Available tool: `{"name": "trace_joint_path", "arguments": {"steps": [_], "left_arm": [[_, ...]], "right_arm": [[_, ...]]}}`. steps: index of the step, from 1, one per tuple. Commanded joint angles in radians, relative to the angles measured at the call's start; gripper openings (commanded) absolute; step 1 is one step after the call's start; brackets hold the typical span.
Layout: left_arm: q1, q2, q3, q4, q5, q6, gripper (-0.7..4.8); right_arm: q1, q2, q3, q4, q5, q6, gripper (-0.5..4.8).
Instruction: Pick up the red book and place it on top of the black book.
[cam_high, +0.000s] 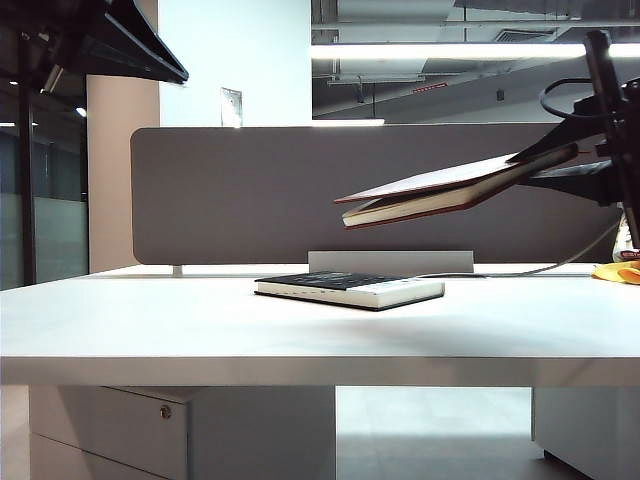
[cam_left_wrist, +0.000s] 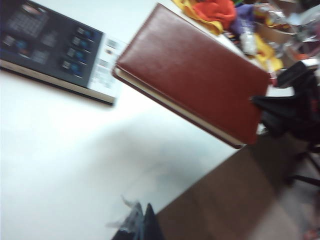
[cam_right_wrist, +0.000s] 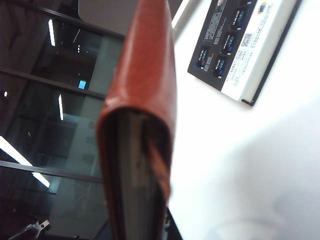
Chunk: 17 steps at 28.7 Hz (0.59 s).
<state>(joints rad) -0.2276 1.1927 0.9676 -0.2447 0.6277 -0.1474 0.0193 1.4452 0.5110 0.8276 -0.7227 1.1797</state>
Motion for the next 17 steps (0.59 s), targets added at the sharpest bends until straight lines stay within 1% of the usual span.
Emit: {"name": "trace_joint_path", "arguments": {"steps": [1,4,8,13,14,17], "left_arm": [[0.0,0.003,0.032,-0.068,-0.071,0.075,-0.05],[-0.008,0.008,0.058,-0.1,-0.135,0.127,-0.05],[-0.01,0.009,0.089,-0.135,-0.174,0.167,-0.05],[-0.011,0.009,0.102,-0.145,-0.187,0.182,-0.05],[-0.011,0.009,0.102,-0.146,-0.187,0.186,-0.05],[-0.011,0.009,0.102,-0.154,-0.203,0.193,-0.05]], "right_arm": [[0.016,0.01,0.043,0.029,-0.001,-0.003,-0.02],[0.026,0.04,0.09,0.018,0.007,-0.002,-0.02],[0.032,0.093,0.167,-0.013,0.011,-0.002,-0.02],[0.05,0.185,0.283,-0.061,0.01,-0.001,-0.02],[0.055,0.214,0.322,-0.094,0.01,-0.002,-0.02],[0.066,0.29,0.409,-0.105,0.014,-0.001,-0.02]]}}
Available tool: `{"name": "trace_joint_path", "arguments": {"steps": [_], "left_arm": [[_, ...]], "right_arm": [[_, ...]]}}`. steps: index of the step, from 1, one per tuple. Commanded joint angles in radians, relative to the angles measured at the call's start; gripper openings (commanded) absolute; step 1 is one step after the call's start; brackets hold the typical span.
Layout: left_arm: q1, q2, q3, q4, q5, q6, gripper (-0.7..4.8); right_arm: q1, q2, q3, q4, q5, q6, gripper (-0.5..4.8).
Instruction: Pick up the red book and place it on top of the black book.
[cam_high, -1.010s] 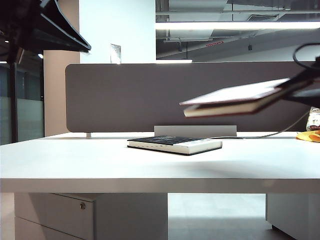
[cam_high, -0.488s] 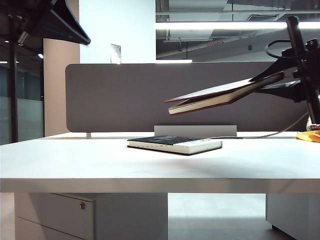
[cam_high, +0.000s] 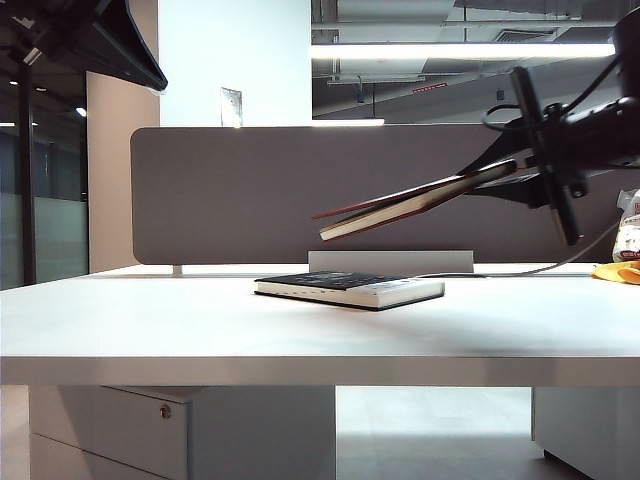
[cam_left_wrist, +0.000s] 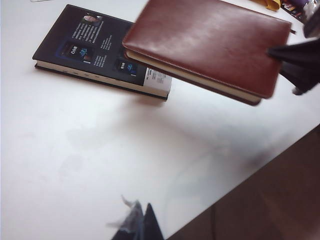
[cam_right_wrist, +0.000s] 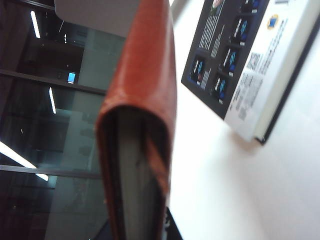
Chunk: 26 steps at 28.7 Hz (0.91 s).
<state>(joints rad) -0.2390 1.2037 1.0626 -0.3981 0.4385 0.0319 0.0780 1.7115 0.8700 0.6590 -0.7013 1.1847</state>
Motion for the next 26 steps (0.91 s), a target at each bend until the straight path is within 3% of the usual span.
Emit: {"name": "trace_joint_path", "arguments": {"steps": [1,21,26], "left_arm": [[0.001,-0.002,0.007,-0.005,-0.014,0.018,-0.05],[0.0,-0.003,0.008,-0.028,-0.013,0.021,-0.05],[0.0,-0.003,0.008,-0.027,-0.012,0.021,-0.05]], "right_arm": [[0.009,0.05,0.086,0.045,-0.008,-0.006,-0.02],[0.047,0.352,0.5,-0.285,0.029,-0.006,-0.02],[0.047,0.367,0.523,-0.322,0.07,-0.006,-0.02]]}}
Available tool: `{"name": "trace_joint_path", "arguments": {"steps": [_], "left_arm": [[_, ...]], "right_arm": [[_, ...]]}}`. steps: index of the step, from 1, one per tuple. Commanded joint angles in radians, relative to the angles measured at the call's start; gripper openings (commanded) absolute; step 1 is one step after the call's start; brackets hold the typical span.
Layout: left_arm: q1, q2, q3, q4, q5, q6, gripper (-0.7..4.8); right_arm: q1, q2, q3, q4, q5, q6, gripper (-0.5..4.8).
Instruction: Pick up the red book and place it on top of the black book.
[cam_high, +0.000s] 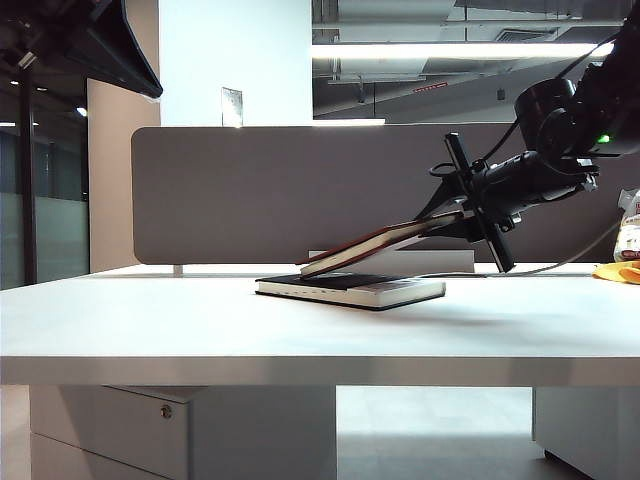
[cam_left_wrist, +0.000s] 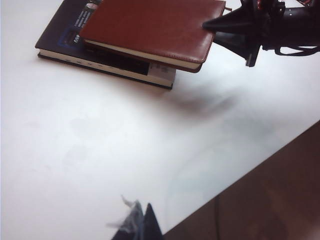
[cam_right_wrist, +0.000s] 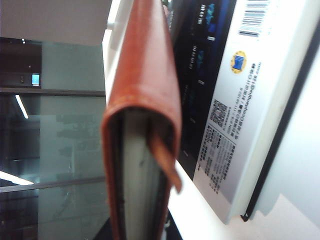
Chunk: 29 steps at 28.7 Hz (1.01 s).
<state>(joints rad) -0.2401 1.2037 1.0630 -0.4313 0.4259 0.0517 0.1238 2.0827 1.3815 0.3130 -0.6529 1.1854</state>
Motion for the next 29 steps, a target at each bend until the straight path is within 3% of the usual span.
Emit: {"name": "trace_joint_path", "arguments": {"steps": [1,29], "left_arm": [[0.001,-0.003,0.008,0.006,0.001,0.001,-0.05],[0.001,-0.003,0.008,-0.001,0.005,0.0,-0.05]], "right_arm": [[0.001,-0.004,0.011,0.019,0.027,-0.007,-0.02],[0.068,0.138,0.23,-0.108,0.042,0.0,-0.02]]}}
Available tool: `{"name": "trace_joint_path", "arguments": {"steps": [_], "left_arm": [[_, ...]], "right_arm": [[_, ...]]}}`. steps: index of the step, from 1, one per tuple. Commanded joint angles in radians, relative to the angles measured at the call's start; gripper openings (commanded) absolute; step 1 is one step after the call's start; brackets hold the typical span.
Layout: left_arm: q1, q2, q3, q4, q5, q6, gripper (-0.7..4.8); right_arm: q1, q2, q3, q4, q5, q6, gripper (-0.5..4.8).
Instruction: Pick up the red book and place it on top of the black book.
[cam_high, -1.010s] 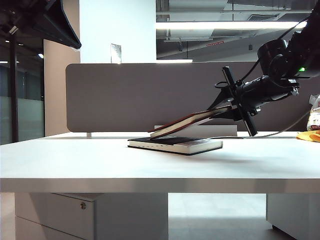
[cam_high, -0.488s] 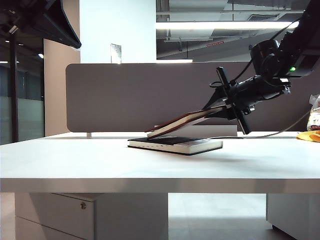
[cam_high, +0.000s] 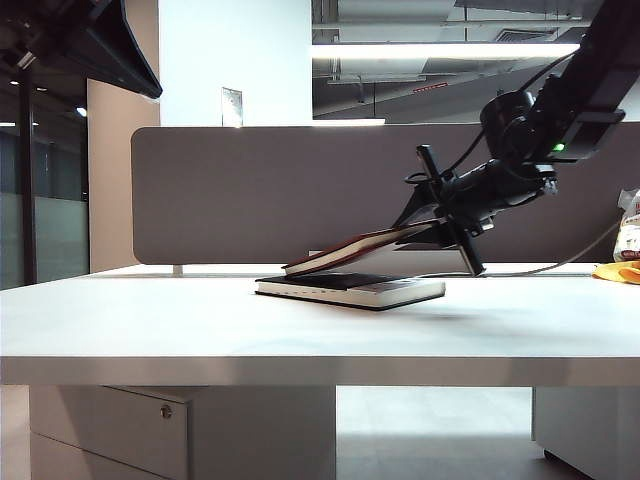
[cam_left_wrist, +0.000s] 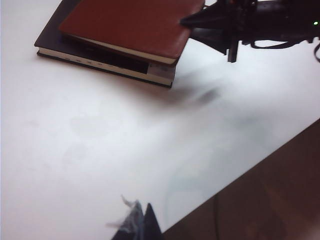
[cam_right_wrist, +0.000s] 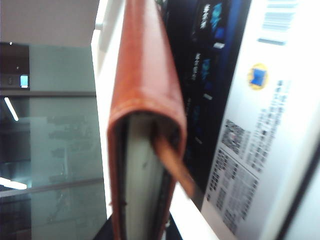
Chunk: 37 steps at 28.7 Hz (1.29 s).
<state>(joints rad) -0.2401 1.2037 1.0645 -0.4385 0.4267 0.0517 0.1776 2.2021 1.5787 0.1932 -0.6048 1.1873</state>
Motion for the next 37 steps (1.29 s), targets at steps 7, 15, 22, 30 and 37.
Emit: {"name": "trace_joint_path", "arguments": {"steps": [7,15,22,30,37], "left_arm": [[0.001,-0.003,0.006,-0.006,0.004,0.0,-0.05],[0.001,-0.003,0.006,-0.01,0.007,0.0,-0.05],[0.001,-0.003,0.006,-0.009,0.007,0.001,-0.05],[0.001,-0.003,0.006,-0.008,0.006,0.001,-0.04],[0.001,-0.003,0.006,-0.009,0.007,0.001,-0.04]], "right_arm": [[0.023,0.064,0.115,-0.045,0.028,0.013,-0.02],[-0.011,0.064,0.115,-0.105,0.026,-0.013,0.93],[-0.032,0.064,0.115,-0.119,0.025,-0.034,1.18],[-0.032,0.064,0.115,-0.134,0.019,-0.069,1.78],[-0.033,0.064,0.115,-0.136,0.006,-0.069,2.77]]}}
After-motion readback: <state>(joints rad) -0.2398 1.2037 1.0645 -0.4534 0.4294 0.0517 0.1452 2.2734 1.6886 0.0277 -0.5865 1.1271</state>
